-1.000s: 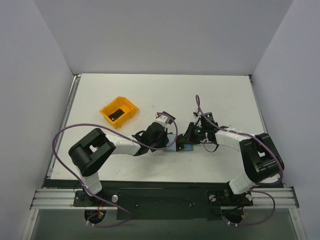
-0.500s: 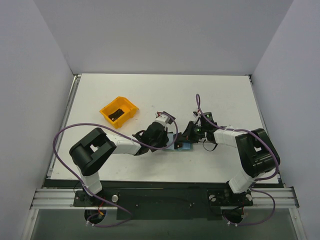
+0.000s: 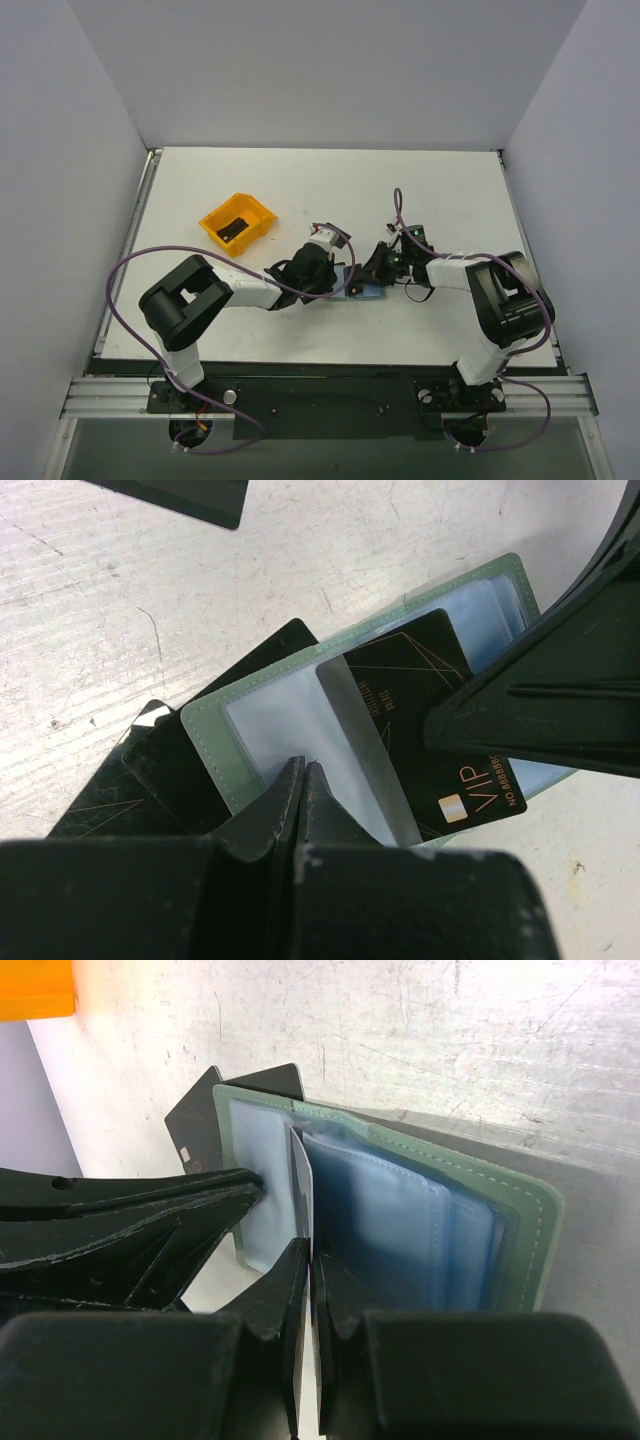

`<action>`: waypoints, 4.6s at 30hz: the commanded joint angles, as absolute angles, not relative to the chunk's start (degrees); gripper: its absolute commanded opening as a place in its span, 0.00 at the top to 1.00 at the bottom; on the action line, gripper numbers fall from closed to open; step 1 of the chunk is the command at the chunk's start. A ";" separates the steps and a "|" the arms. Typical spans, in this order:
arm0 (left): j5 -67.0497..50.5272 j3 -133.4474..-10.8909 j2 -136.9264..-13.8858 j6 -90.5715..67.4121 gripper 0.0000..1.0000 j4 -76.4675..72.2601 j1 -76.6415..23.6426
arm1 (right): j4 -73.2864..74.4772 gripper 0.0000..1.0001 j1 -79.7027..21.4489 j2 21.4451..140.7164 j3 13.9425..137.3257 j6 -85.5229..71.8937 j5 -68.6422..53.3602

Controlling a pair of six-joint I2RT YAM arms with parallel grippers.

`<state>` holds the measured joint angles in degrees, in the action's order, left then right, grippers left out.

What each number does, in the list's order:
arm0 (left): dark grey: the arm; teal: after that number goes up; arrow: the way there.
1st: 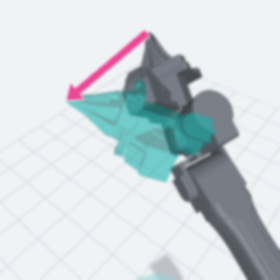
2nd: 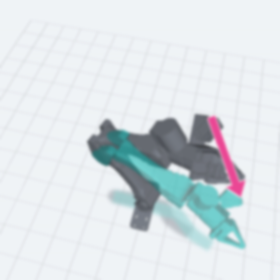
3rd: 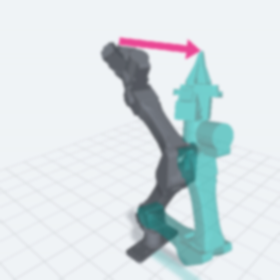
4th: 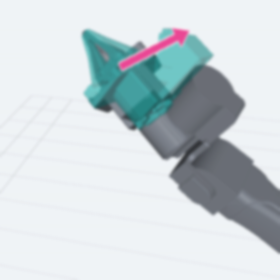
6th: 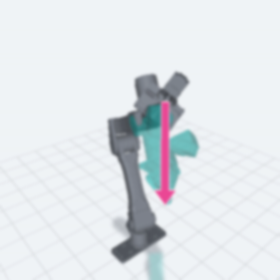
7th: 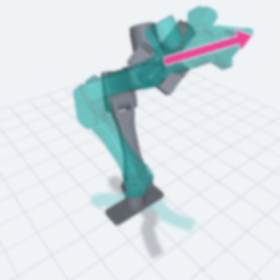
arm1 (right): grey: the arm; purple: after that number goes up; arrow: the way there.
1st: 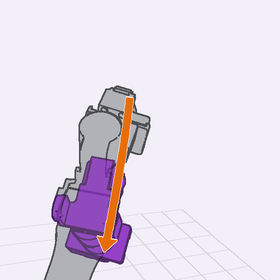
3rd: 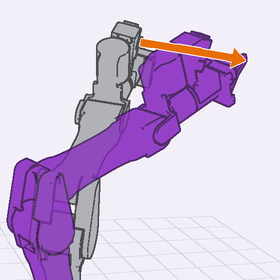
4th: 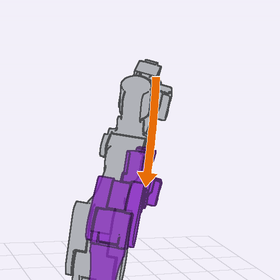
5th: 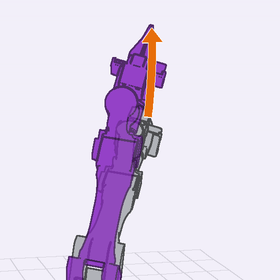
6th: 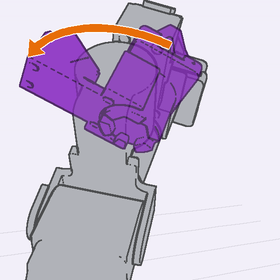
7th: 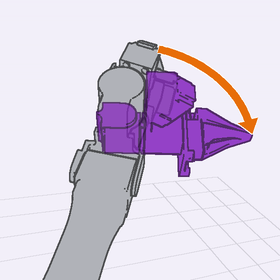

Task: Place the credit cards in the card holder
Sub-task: Insert the credit card into the card holder.

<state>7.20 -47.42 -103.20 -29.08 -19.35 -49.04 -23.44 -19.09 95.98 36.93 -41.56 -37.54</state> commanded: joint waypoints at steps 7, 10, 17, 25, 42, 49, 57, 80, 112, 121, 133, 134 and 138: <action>7.29 -46.76 -106.70 -28.04 1.00 -11.60 -48.87 | -28.65 1.00 -21.44 98.79 33.31 -44.47 -39.11; 7.47 -47.11 -106.61 -28.30 1.00 -11.17 -48.87 | -30.05 1.00 -21.88 99.40 33.22 -45.61 -38.32; 9.67 -48.78 -102.84 -29.44 1.00 -6.42 -48.87 | -30.15 1.00 -21.88 100.55 32.78 -46.50 -35.77; 12.56 -47.20 -95.45 -29.88 0.80 -3.08 -48.69 | -28.39 1.00 -21.53 100.63 32.78 -45.97 -34.01; 10.55 -46.76 -99.40 -30.50 0.80 -4.66 -48.43 | -28.12 1.00 -21.45 100.90 33.31 -45.88 -34.45; 8.70 -46.32 -99.93 -30.67 0.88 -5.98 -48.78 | -31.02 1.00 -22.06 101.95 32.78 -48.43 -33.40; 8.00 -46.14 -100.11 -31.29 0.93 -6.68 -49.66 | -34.19 1.00 -24.43 102.48 32.70 -51.41 -31.29; 8.00 -45.44 -100.37 -32.61 0.98 -7.12 -51.24 | -8.29 0.72 -27.25 90.62 41.12 -38.24 -21.46; 6.77 -45.44 -100.63 -32.87 1.00 -7.65 -52.21 | 1.58 1.00 -28.92 90.96 45.70 -35.77 -13.01; 6.68 -45.53 -100.81 -32.96 1.00 -7.65 -52.47 | -2.02 1.00 -28.83 93.25 44.56 -37.26 -15.90; 6.86 -45.09 -100.46 -33.66 1.00 -7.29 -53.09 | -12.75 1.00 -27.69 94.49 41.49 -40.78 -24.00; 6.86 -45.09 -100.46 -33.75 1.00 -7.21 -53.09 | -12.40 1.00 -27.60 93.96 41.40 -40.69 -23.91; 6.86 -44.91 -100.11 -34.10 1.00 -6.94 -53.26 | -7.83 0.99 -27.60 88.61 41.75 -38.07 -21.54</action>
